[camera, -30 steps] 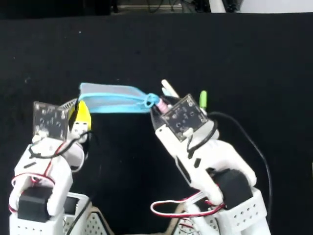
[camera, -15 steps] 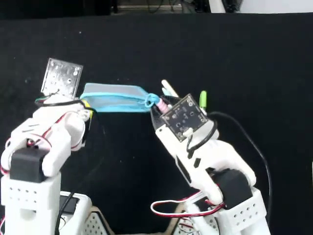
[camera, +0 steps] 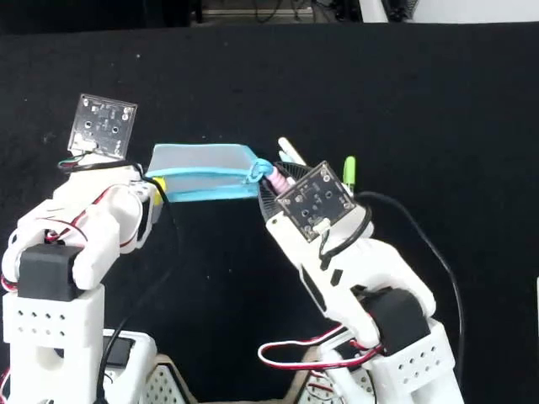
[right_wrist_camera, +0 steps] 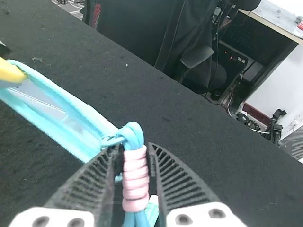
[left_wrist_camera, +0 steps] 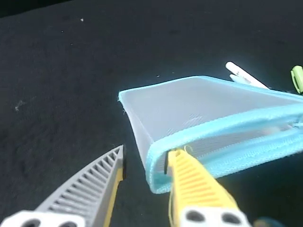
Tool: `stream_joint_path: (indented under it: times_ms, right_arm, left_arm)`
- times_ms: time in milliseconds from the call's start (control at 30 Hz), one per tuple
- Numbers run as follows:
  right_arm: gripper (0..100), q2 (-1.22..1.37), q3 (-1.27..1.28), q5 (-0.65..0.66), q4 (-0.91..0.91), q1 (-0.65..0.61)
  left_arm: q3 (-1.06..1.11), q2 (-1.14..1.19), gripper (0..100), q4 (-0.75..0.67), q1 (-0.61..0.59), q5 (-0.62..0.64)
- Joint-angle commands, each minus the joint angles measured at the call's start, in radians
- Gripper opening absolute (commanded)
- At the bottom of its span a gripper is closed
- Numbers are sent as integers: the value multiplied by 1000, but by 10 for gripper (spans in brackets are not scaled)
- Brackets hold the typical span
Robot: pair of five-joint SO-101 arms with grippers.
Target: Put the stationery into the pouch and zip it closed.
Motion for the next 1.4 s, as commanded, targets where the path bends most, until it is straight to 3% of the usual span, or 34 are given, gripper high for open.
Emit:
stream_joint_path:
  times_ms: [0, 333, 467, 567, 967, 1067, 1200, 1367]
  right_arm:
    - [11, -35, -12, -8, -29, 12]
    - [11, -35, -12, -8, -29, 12]
    - [11, -36, -12, -8, -31, 12]
    - [11, -36, -10, -9, -31, 11]
    - [11, -36, 50, -9, -71, 11]
    - [21, -33, 16, -9, -6, 8]
    - [117, -33, -87, -8, 150, -63]
    - [132, -33, -232, -9, 293, -126]
  left_arm:
    - [-8, 3, 166, -26, -12, -5]
    - [262, -6, 166, -284, -16, 0]
    - [272, -8, 151, -285, -16, 17]
    - [269, -8, 27, -285, -16, 77]
    - [275, -9, 30, -284, -16, 141]
    - [278, -9, 30, -284, -16, 141]
    - [268, -11, 30, -259, -19, 138]
    - [275, -115, 30, -259, -128, 141]
